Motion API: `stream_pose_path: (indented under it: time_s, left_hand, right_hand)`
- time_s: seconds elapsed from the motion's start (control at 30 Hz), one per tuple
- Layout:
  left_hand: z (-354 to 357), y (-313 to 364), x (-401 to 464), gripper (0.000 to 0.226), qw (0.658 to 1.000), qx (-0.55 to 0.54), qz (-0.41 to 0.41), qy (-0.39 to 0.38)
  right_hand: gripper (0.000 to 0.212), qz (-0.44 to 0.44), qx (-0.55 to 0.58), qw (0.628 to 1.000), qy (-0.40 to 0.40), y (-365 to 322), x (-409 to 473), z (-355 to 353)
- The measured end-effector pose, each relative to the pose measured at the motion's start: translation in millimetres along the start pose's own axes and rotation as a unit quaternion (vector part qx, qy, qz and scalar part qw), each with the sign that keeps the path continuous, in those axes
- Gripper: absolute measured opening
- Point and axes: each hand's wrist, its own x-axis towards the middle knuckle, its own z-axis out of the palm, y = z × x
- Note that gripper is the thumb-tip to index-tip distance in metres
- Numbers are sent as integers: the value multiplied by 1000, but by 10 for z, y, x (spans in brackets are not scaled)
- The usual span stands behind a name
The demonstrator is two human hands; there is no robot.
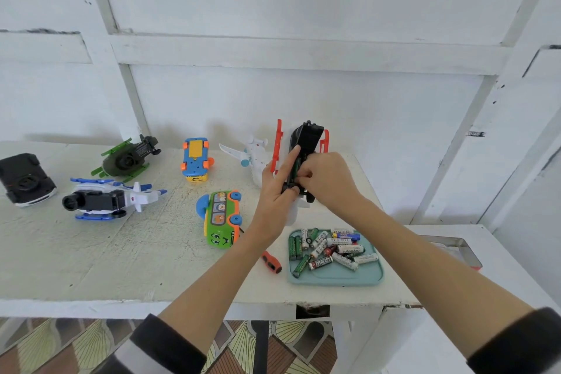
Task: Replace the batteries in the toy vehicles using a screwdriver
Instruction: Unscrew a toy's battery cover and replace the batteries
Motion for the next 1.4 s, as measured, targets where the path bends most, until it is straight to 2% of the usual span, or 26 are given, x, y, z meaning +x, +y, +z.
stream_pose_path:
  time_s: [0.13,0.23,0.3,0.37,0.43,0.6,0.87,0.97,1.07,1.17,1.3,1.4]
  left_hand:
    - [-36,-4,28,72,1000,5,13,-5]
    - [-70,-27,31,69,1000,-1,4,16]
    - [-80,-23,6,71,1000,-8,-3,30]
    - [-79,-19,-21,71,999,-11,-10,32]
    - [-66,-24,-35,71,999,-5,-17,29]
    - [-30,-31,-58,72,999,0,-23,29]
    - [-10,7,-93,70,999,-4,-29,38]
    - [-23,10,-93,70,999,-6,-29,45]
    - [-46,-4,-92,71,998,-9,-37,54]
    - [-56,-11,-96,71,997,-4,-41,61]
    - [-53,-14,-79,70,997,3,-42,65]
    - [-26,24,-68,69,997,-2,-37,64]
  right_hand:
    - [10,-40,150,985,81,94,-168,-39]
    - [10,-18,224,968,113,236,-431,-9]
    - [8,0,214,976,29,384,-602,59]
    - [8,-11,145,982,-119,551,-752,209]
    - [10,-27,68,973,-217,669,-874,389]
    - [24,-35,39,968,-247,674,-982,568]
    - [29,-68,-21,963,-260,602,-1007,667]
    - [25,-27,31,968,-248,596,-991,632]
    - [11,43,137,971,-194,573,-925,458]
    - [9,124,269,946,-132,530,-829,224]
    - [26,122,402,906,-51,435,-626,-22]
    - [31,89,445,891,-24,336,-461,-141]
